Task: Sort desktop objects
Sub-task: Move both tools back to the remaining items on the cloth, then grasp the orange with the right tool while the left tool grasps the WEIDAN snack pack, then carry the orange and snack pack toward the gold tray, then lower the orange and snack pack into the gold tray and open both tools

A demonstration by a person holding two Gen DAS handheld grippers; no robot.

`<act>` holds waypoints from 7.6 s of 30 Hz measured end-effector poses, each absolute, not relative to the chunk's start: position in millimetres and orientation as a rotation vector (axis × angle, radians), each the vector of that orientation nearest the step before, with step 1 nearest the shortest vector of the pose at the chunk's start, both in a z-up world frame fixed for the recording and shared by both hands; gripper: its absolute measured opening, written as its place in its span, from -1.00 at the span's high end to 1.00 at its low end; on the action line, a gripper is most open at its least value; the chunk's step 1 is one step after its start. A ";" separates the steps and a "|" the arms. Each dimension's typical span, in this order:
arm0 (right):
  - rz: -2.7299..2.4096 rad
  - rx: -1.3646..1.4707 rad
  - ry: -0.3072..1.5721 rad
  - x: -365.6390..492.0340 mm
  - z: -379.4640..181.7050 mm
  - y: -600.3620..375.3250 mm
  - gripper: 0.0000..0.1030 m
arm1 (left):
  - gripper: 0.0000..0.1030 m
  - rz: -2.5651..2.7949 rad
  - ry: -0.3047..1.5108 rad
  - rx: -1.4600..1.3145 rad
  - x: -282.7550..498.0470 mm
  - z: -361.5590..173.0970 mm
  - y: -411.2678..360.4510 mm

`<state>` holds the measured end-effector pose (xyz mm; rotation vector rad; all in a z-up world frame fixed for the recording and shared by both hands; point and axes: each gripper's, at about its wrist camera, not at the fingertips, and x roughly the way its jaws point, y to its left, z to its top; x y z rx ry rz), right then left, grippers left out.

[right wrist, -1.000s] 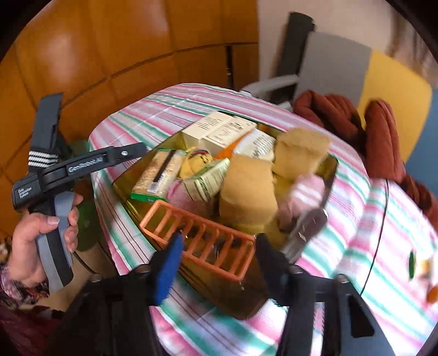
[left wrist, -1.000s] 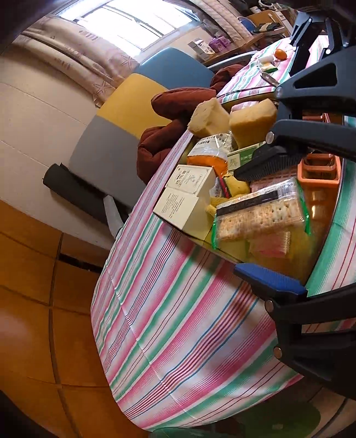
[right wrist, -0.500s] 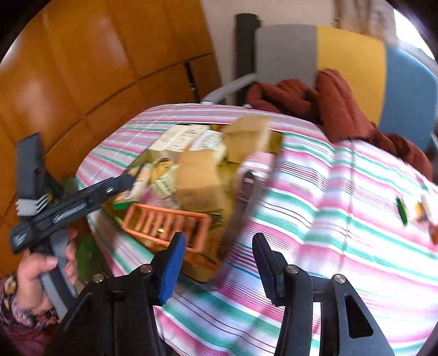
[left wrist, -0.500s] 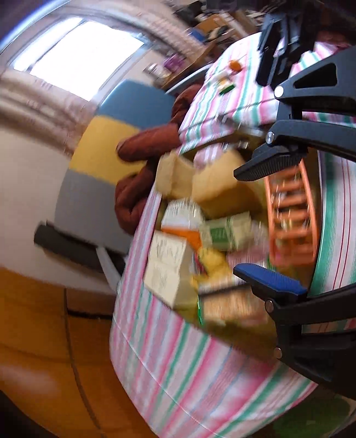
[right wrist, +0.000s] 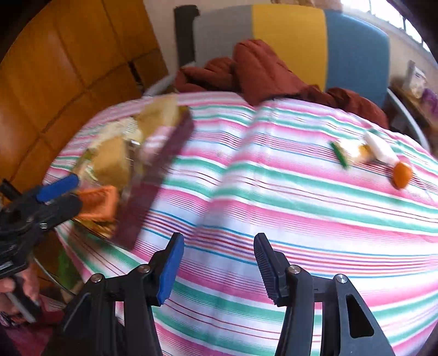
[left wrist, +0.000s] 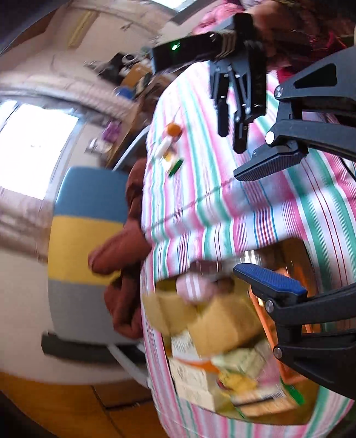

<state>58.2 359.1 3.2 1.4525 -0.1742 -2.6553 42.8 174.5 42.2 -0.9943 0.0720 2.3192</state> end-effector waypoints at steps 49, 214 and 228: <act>-2.859 1.812 -0.830 64.0 -35.5 589.1 -0.48 | -0.23 2.165 0.500 -1.217 19.4 -25.3 342.4; -2.602 1.263 -0.441 22.8 45.2 243.6 -0.15 | -0.34 2.668 -0.341 -1.067 -1.7 3.0 -2.3; -2.566 1.296 -0.527 30.9 29.1 249.3 -0.17 | -0.32 2.672 0.130 -1.146 -2.1 -19.3 42.5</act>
